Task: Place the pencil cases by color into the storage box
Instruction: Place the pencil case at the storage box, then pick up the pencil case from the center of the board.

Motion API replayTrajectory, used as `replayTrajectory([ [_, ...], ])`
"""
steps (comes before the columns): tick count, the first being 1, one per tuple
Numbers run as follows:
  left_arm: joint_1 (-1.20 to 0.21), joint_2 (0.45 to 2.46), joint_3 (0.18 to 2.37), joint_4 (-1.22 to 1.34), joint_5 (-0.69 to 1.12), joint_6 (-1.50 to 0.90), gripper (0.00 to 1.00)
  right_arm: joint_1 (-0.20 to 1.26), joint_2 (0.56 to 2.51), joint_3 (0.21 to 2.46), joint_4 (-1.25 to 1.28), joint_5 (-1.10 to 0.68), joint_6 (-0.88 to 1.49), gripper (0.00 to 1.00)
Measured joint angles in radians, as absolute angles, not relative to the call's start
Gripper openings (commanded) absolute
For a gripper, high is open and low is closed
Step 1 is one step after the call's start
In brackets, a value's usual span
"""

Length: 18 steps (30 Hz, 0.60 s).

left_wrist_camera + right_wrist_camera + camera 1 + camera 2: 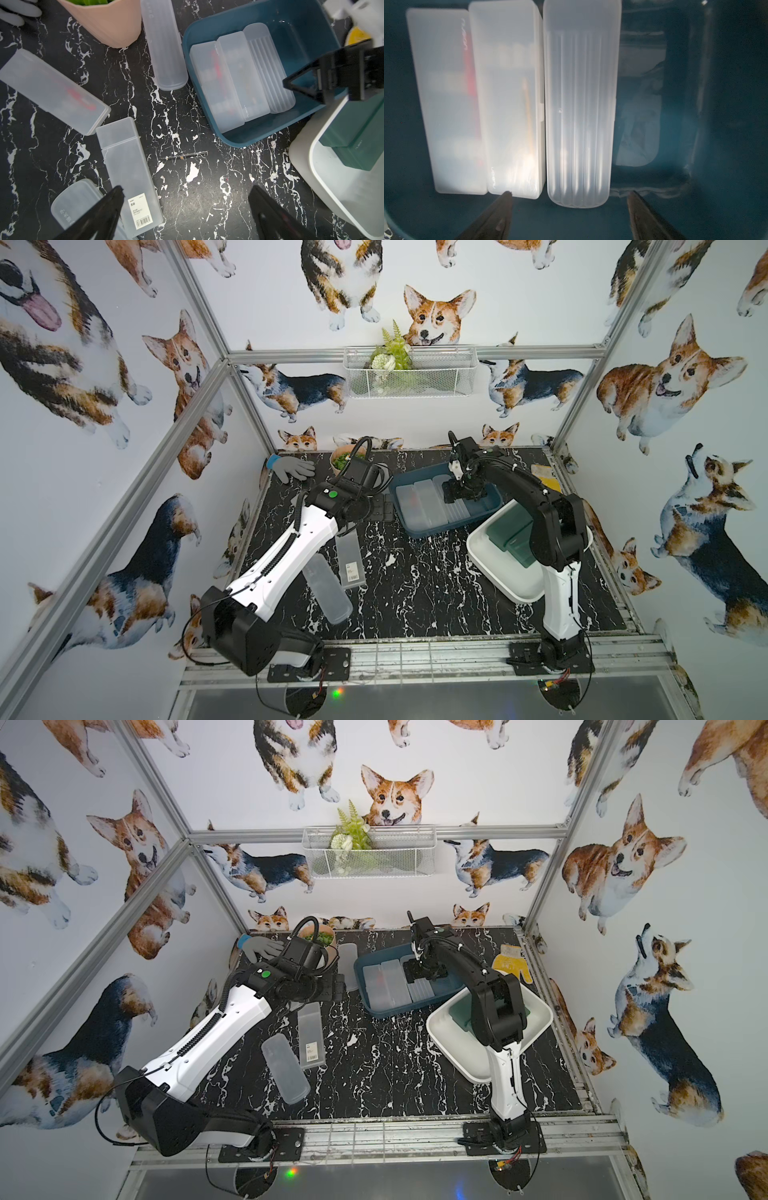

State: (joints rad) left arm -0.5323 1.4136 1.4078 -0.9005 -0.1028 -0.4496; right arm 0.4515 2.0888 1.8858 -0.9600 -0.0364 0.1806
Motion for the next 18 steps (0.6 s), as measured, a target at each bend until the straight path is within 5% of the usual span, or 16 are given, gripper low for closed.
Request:
replayTrajectory([
  [7, -0.455, 1.448, 1.417, -0.993, -0.11, -0.528, 0.97, 0.578, 1.979, 1.882, -0.909, 0.058, 0.242, 0.87],
  [18, -0.336, 1.287, 1.193, -0.996, -0.186, -0.553, 0.97, 0.971, 1.868, 1.784, -0.805, 0.236, 0.534, 0.87],
])
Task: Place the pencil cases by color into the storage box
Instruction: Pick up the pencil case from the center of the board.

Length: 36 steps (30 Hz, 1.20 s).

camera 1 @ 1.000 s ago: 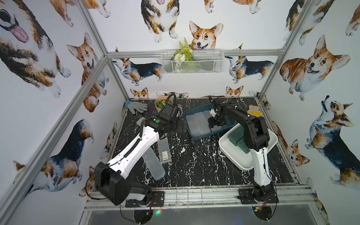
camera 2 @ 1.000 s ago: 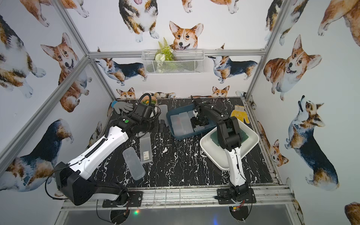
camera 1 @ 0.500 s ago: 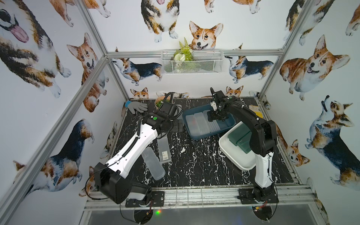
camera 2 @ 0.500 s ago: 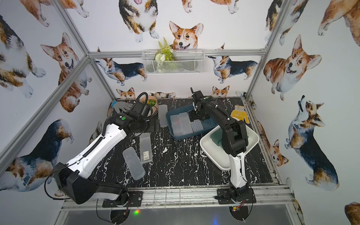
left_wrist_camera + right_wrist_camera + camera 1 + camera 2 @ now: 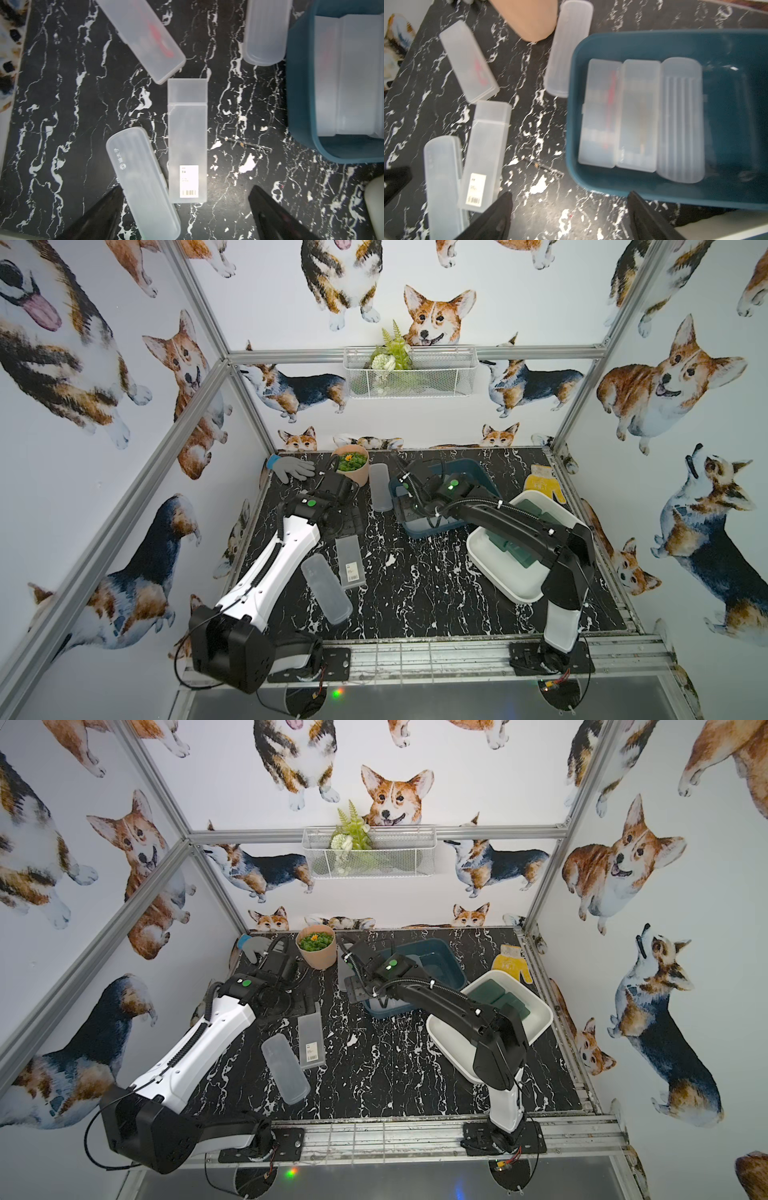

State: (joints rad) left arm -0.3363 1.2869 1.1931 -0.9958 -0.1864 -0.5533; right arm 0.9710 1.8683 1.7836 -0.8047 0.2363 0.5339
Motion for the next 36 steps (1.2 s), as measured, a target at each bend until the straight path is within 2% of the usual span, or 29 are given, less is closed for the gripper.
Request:
replayTrajectory([
  [7, -0.148, 1.198, 1.035, -0.931, -0.168, -0.55, 0.97, 1.132, 1.863, 1.75, -0.794, 0.314, 0.707, 0.87],
  [14, 0.059, 1.16, 0.944, -0.881, -0.099, -0.553, 0.98, 1.187, 1.945, 1.755, -0.756, 0.342, 0.838, 0.87],
  [25, 0.201, 1.097, 0.729, -0.825, -0.007, -0.692, 0.98, 1.211, 2.098, 1.8, -0.669, 0.352, 0.892, 0.88],
  [36, 0.207, 1.069, 0.713, -0.825, -0.042, -0.727, 0.98, 1.229, 2.204, 1.8, -0.532, 0.347, 0.855, 0.93],
])
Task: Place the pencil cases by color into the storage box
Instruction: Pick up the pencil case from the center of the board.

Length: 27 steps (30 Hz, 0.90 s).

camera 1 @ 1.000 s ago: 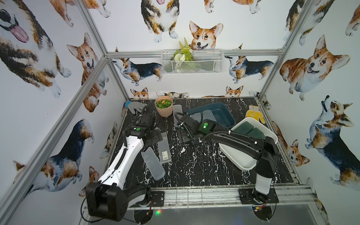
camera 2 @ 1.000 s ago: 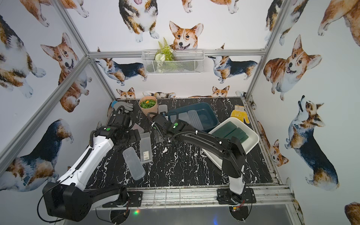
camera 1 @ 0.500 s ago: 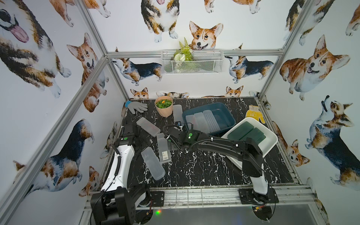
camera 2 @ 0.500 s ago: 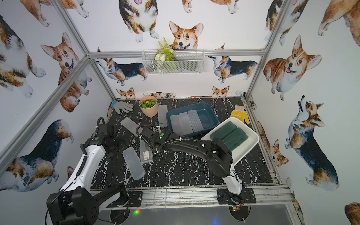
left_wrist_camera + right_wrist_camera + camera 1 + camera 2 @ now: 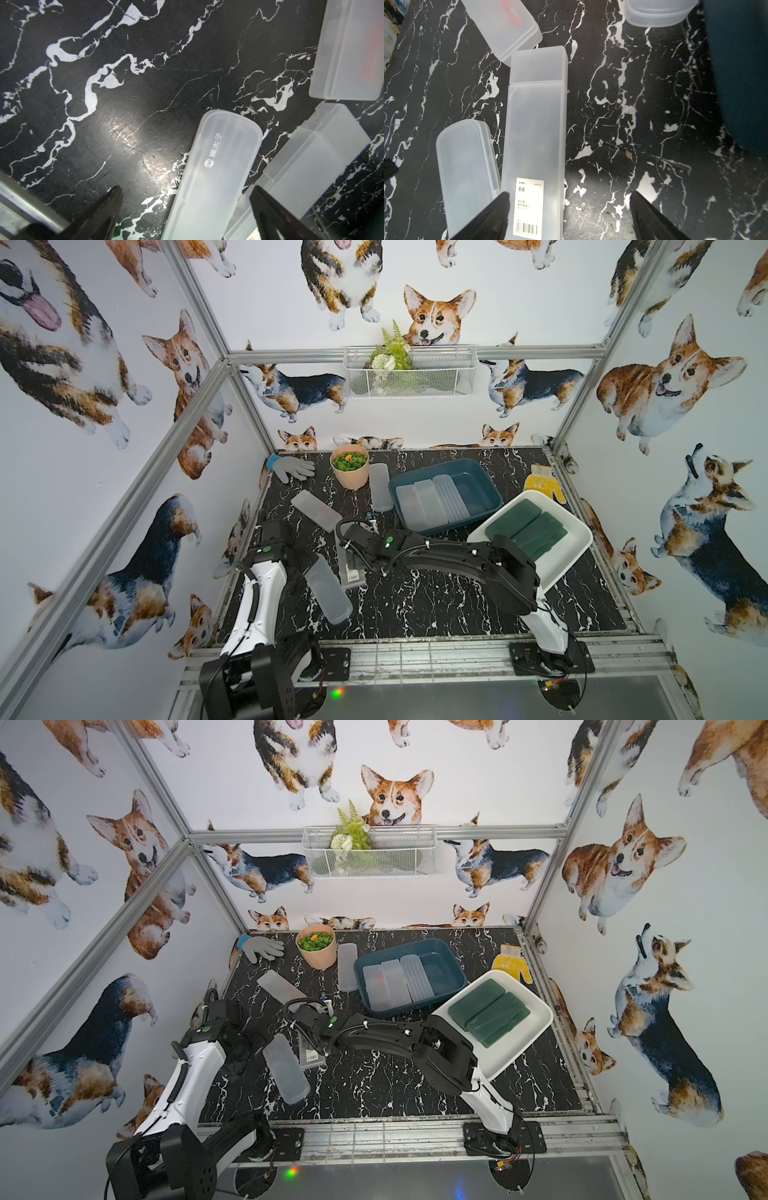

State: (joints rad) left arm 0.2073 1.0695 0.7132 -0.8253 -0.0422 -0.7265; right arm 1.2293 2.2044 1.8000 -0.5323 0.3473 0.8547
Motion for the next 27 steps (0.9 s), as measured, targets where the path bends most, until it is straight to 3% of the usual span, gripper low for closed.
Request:
replayTrajectory([
  [5, 0.207, 1.071, 0.713, -0.822, -0.057, -0.728, 0.98, 1.238, 2.243, 1.806, -0.479, 0.337, 0.834, 1.0],
  [27, 0.206, 1.071, 0.727, -0.823, -0.077, -0.728, 0.98, 1.252, 2.494, 2.134, -0.615, 0.42, 0.807, 0.99],
])
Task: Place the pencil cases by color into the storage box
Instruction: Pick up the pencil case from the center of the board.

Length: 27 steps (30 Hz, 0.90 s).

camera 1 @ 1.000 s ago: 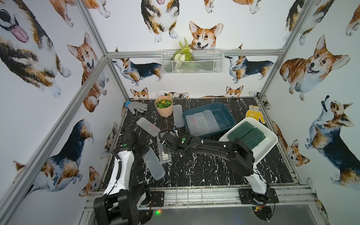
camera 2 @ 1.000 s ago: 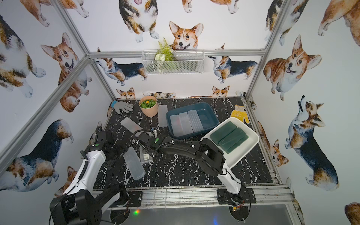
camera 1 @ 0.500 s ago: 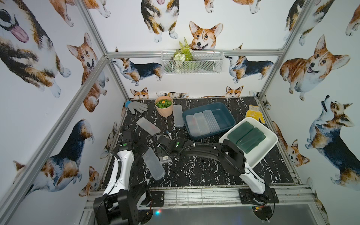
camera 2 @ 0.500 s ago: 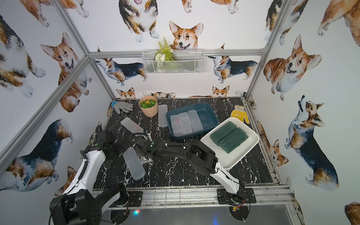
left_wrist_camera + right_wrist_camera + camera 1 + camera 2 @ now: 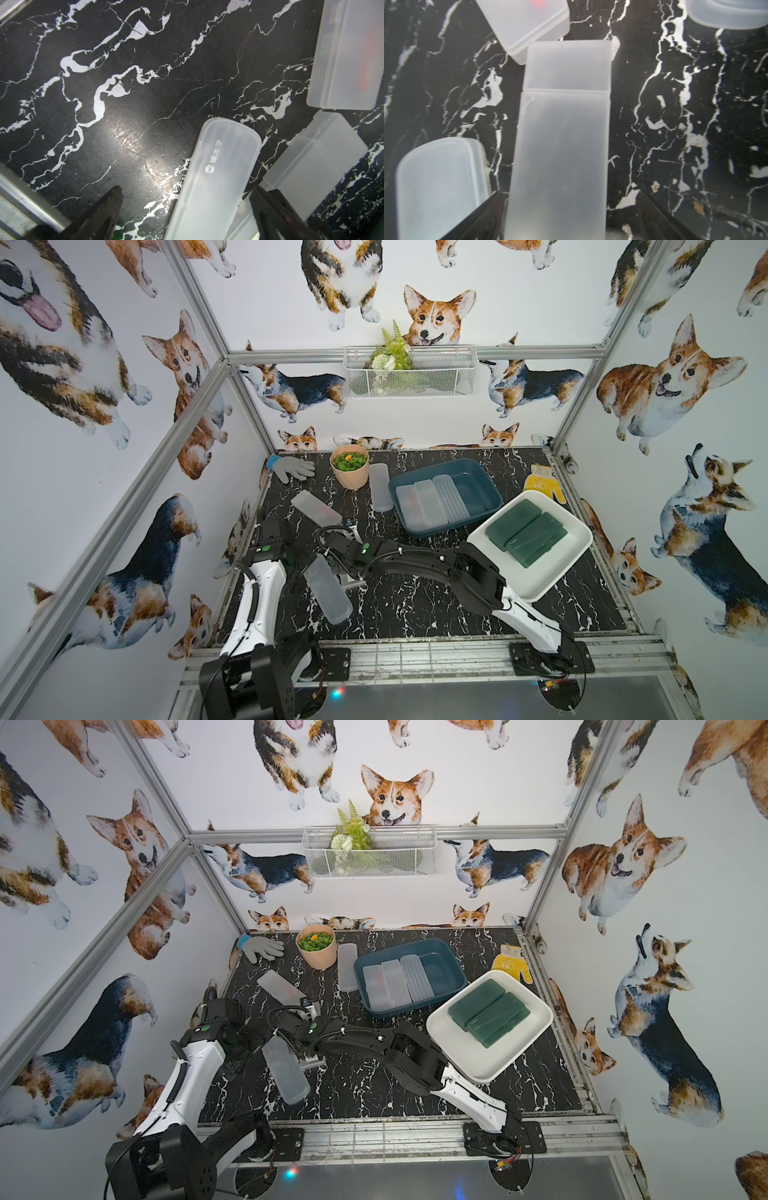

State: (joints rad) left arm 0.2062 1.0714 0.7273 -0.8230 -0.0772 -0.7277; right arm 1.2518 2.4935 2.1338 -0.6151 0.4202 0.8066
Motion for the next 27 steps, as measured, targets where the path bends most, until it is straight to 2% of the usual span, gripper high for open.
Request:
replayTrajectory([
  [9, 0.206, 1.084, 0.734, -0.825, -0.079, -0.727, 0.98, 1.256, 2.525, 2.146, -0.635, 0.443, 0.79, 0.91],
  [17, 0.2, 1.094, 0.739, -0.826, -0.078, -0.727, 0.97, 1.256, 2.517, 2.116, -0.603, 0.443, 0.754, 0.74],
  [23, 0.169, 1.104, 0.806, -0.83, -0.097, -0.713, 0.97, 1.254, 2.453, 2.03, -0.565, 0.384, 0.705, 0.64],
  [27, 0.157, 1.116, 0.836, -0.827, -0.096, -0.704, 0.97, 1.244, 2.381, 1.959, -0.542, 0.33, 0.679, 0.64],
])
